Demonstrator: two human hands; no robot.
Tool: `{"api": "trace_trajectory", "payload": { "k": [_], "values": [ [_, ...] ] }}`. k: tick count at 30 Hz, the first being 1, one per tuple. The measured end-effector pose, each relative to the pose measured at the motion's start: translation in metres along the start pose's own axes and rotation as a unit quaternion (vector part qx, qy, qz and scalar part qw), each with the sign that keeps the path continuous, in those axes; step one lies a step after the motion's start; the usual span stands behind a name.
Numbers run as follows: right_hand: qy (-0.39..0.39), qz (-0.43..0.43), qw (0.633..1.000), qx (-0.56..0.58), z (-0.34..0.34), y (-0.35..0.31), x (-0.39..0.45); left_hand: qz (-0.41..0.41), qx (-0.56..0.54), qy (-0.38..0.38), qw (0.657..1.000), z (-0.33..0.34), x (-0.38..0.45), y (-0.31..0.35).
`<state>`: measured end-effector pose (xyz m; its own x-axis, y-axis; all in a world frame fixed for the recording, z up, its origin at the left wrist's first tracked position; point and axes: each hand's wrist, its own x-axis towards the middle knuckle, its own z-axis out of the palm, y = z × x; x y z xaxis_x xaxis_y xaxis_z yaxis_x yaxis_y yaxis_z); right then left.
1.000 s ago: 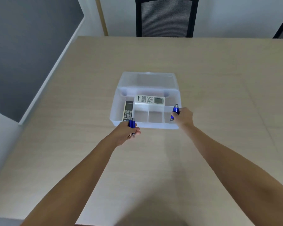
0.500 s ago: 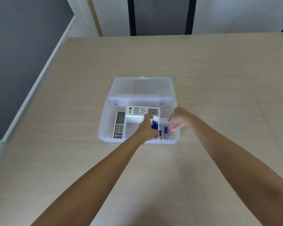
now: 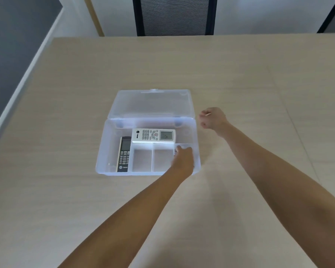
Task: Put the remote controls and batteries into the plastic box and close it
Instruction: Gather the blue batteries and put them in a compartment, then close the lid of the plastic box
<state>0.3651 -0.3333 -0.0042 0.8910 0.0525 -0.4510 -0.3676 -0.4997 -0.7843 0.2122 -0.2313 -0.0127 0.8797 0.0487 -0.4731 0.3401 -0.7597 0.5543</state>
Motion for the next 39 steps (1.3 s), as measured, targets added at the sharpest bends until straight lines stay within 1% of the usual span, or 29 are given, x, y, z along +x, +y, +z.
{"api": "trace_trajectory", "payload": {
  "k": [1,3,4,5,7,8,9,10,11,12,14,17,20,22,24,26,28,30,31,32,33,34,35,36,37,38,39],
  "values": [
    [0.004,-0.007,1.0,0.005,0.006,-0.001,0.011,0.027,-0.021,0.022,0.999,-0.004,-0.004,-0.007],
    [-0.004,-0.006,1.0,0.022,0.02,-0.008,0.026,0.073,-0.063,0.106,0.99,-0.02,-0.023,-0.034],
    [-0.01,0.005,1.0,0.02,0.026,-0.014,0.028,0.072,-0.048,0.148,0.985,-0.03,-0.034,-0.054],
    [-0.018,0.009,1.0,0.01,0.03,-0.019,0.031,0.038,-0.018,0.189,0.981,-0.042,-0.045,-0.076],
    [-0.017,0.029,0.999,-0.033,0.036,-0.023,0.04,-0.092,0.048,0.24,0.965,-0.06,-0.062,-0.128],
    [-0.018,0.041,0.997,-0.056,0.037,-0.023,0.045,-0.152,0.062,0.233,0.958,-0.067,-0.069,-0.153],
    [-0.026,0.05,0.995,-0.079,0.038,-0.023,0.05,-0.199,0.061,0.207,0.956,-0.073,-0.074,-0.172],
    [-0.04,0.063,0.994,-0.081,0.039,-0.021,0.055,-0.221,0.051,0.18,0.957,-0.076,-0.077,-0.186],
    [-0.062,0.079,0.992,-0.069,0.04,-0.018,0.06,-0.221,0.037,0.162,0.961,-0.076,-0.077,-0.196],
    [-0.072,0.093,0.991,-0.057,0.041,-0.016,0.065,-0.208,0.025,0.159,0.965,-0.074,-0.076,-0.201],
    [-0.081,0.113,0.99,-0.032,0.043,-0.013,0.072,-0.185,0.015,0.175,0.967,-0.07,-0.072,-0.201],
    [-0.079,0.112,0.99,-0.008,0.043,0.0,0.095,-0.18,0.04,0.192,0.964,-0.066,-0.071,-0.197],
    [-0.068,0.076,0.995,0.007,0.045,0.005,0.102,-0.184,0.041,0.192,0.963,-0.065,-0.073,-0.198],
    [-0.021,0.018,0.999,-0.017,0.043,-0.018,0.062,-0.186,0.032,0.188,0.964,-0.065,-0.074,-0.197],
    [0.013,-0.045,0.998,0.044,0.042,-0.033,0.032,-0.19,0.026,0.182,0.964,-0.066,-0.073,-0.196],
    [0.017,-0.098,0.985,0.141,0.037,-0.047,0.002,-0.194,0.012,0.181,0.964,-0.068,-0.074,-0.196],
    [-0.032,-0.089,0.963,0.253,0.025,-0.062,-0.035,-0.186,-0.023,0.175,0.967,-0.07,-0.074,-0.194],
    [-0.1,-0.042,0.922,0.371,0.01,-0.06,-0.062,-0.172,-0.114,0.162,0.965,-0.074,-0.074,-0.194],
    [-0.116,-0.023,0.904,0.411,0.001,-0.054,-0.075,-0.175,-0.198,0.146,0.954,-0.079,-0.074,-0.194],
    [-0.106,-0.004,0.9,0.424,-0.005,-0.043,-0.084,-0.174,-0.309,0.125,0.927,-0.086,-0.075,-0.196],
    [-0.116,0.011,0.903,0.413,-0.008,-0.034,-0.096,-0.17,-0.425,0.108,0.883,-0.095,-0.078,-0.198],
    [-0.107,0.022,0.922,0.372,-0.007,-0.022,-0.102,-0.15,-0.536,0.09,0.826,-0.101,-0.082,-0.202],
    [-0.087,0.031,0.943,0.32,-0.003,-0.012,-0.115,-0.126,-0.612,0.087,0.776,-0.105,-0.087,-0.206],
    [-0.062,0.033,0.961,0.269,0.004,0.001,-0.119,-0.108,-0.671,0.109,0.725,-0.108,-0.091,-0.208],
    [-0.045,0.035,0.971,0.232,0.011,0.013,-0.125,-0.104,-0.706,0.131,0.688,-0.109,-0.095,-0.209],
    [-0.027,0.03,0.982,0.185,0.02,0.02,-0.132,-0.111,-0.715,0.146,0.675,-0.108,-0.095,-0.211],
    [-0.006,0.019,0.99,0.142,0.026,0.024,-0.141,-0.118,-0.703,0.158,0.683,-0.107,-0.095,-0.209]
  ]
}}
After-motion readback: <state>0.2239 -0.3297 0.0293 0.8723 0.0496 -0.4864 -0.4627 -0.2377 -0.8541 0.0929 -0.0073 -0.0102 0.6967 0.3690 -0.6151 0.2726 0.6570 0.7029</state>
